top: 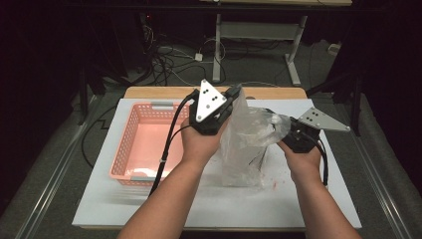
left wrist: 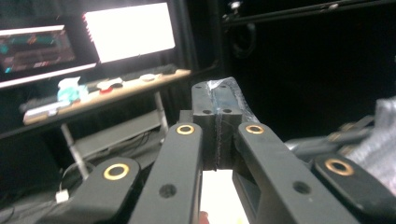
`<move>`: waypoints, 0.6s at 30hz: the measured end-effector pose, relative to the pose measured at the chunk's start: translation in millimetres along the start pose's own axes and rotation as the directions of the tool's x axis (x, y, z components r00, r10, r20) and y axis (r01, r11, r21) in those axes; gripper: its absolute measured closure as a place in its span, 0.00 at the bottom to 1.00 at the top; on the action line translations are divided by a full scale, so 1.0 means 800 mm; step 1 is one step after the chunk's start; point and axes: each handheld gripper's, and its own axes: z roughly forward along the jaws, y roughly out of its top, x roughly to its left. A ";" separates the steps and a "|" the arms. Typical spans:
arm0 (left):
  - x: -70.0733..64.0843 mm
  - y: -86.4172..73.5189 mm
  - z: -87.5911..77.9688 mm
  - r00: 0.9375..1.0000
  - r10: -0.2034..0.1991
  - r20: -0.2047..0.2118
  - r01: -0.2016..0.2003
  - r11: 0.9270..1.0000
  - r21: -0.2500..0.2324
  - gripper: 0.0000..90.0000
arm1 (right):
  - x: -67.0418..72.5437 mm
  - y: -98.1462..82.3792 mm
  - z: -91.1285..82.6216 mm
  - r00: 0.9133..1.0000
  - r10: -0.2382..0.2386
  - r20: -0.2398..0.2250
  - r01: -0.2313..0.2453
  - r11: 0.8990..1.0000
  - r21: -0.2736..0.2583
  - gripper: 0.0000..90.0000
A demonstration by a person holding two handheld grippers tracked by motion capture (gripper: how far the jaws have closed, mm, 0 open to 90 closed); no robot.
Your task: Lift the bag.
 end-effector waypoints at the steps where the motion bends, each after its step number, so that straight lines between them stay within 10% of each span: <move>1: -0.003 0.006 0.000 1.000 -0.002 0.011 0.002 1.000 -0.019 0.98 | 0.002 0.003 0.003 1.000 -0.005 -0.006 0.005 1.000 0.001 1.00; 7: -0.015 0.025 0.003 0.999 0.008 0.052 -0.004 0.997 -0.073 0.98 | 0.008 0.013 0.017 1.000 -0.003 -0.026 0.003 1.000 -0.006 1.00; 18: 0.001 -0.004 0.024 0.998 -0.047 0.049 0.047 0.999 -0.010 0.98 | -0.013 0.062 -0.002 0.999 -0.022 0.035 0.025 0.994 -0.105 1.00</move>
